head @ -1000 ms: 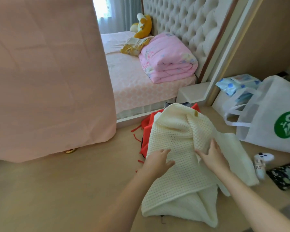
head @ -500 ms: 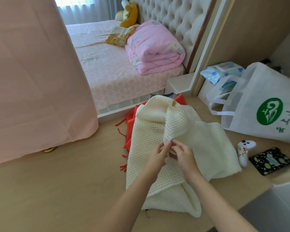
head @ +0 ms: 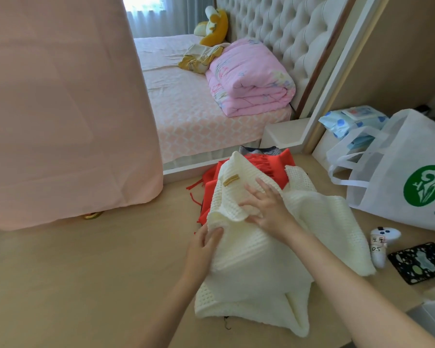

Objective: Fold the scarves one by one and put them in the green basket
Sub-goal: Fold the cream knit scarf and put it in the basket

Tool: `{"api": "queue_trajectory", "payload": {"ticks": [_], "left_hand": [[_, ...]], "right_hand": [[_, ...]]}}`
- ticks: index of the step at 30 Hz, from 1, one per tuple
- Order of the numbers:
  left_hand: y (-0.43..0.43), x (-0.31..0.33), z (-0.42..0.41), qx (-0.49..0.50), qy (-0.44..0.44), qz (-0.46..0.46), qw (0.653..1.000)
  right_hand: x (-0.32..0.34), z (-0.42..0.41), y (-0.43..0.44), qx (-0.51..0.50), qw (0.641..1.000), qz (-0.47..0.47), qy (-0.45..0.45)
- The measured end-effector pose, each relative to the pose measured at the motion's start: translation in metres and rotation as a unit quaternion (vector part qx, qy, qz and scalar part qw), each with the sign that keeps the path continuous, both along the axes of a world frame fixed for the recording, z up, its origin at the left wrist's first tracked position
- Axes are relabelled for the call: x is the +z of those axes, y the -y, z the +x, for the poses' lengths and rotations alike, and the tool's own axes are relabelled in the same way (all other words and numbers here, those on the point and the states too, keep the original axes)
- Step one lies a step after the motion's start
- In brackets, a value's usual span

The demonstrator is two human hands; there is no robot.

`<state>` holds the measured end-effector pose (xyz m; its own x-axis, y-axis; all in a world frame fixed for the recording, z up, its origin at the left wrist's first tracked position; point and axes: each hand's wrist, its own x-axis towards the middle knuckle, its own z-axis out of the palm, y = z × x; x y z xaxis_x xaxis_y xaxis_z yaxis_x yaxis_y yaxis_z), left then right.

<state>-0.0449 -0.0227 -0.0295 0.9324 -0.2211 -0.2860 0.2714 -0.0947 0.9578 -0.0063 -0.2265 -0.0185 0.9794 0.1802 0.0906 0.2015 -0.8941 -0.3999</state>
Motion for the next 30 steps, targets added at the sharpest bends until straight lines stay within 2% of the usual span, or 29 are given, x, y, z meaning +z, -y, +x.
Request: {"api": "queue_trajectory", "payload": {"ticks": [2,6,10,13,15,19,22,23,25,26,27,30], "left_hand": [[-0.029,-0.002,-0.01,0.045,-0.024,0.03,0.998],[-0.113,-0.011,-0.034,0.147,-0.048,0.088,0.984],[-0.208,-0.026,-0.068,0.229,-0.035,0.121,0.965],[-0.273,-0.032,-0.093,0.266,-0.031,0.144,0.953],[-0.315,-0.029,-0.112,0.314,-0.045,0.162,0.934],[-0.4,-0.034,-0.158,0.436,-0.079,0.193,0.876],[-0.457,-0.036,-0.194,0.489,-0.074,0.246,0.833],[-0.472,-0.04,-0.204,0.494,-0.084,0.272,0.822],[-0.5,-0.058,-0.223,0.44,-0.12,0.404,0.793],[-0.511,-0.074,-0.233,0.413,-0.132,0.476,0.766],[-0.514,-0.092,-0.242,0.398,-0.132,0.508,0.752],[-0.477,-0.124,-0.263,0.279,-0.04,0.529,0.8]], "right_hand": [[0.004,0.004,-0.024,0.004,0.999,0.048,0.021],[0.019,0.011,-0.089,0.007,0.994,0.112,-0.008],[0.02,0.029,-0.166,0.082,0.988,0.106,-0.074],[0.022,0.038,-0.241,0.155,0.983,0.088,-0.051],[0.023,0.038,-0.297,0.218,0.974,0.056,-0.03],[0.021,0.025,-0.413,0.304,0.947,0.05,-0.095],[0.005,0.011,-0.49,0.357,0.933,0.03,-0.037],[-0.005,0.004,-0.509,0.368,0.929,0.012,-0.029],[-0.025,-0.014,-0.536,0.376,0.923,-0.037,-0.079],[-0.04,-0.026,-0.542,0.391,0.908,-0.08,-0.124],[-0.056,-0.039,-0.547,0.418,0.888,-0.12,-0.15],[-0.106,-0.075,-0.551,0.479,0.835,-0.215,-0.164]]}}
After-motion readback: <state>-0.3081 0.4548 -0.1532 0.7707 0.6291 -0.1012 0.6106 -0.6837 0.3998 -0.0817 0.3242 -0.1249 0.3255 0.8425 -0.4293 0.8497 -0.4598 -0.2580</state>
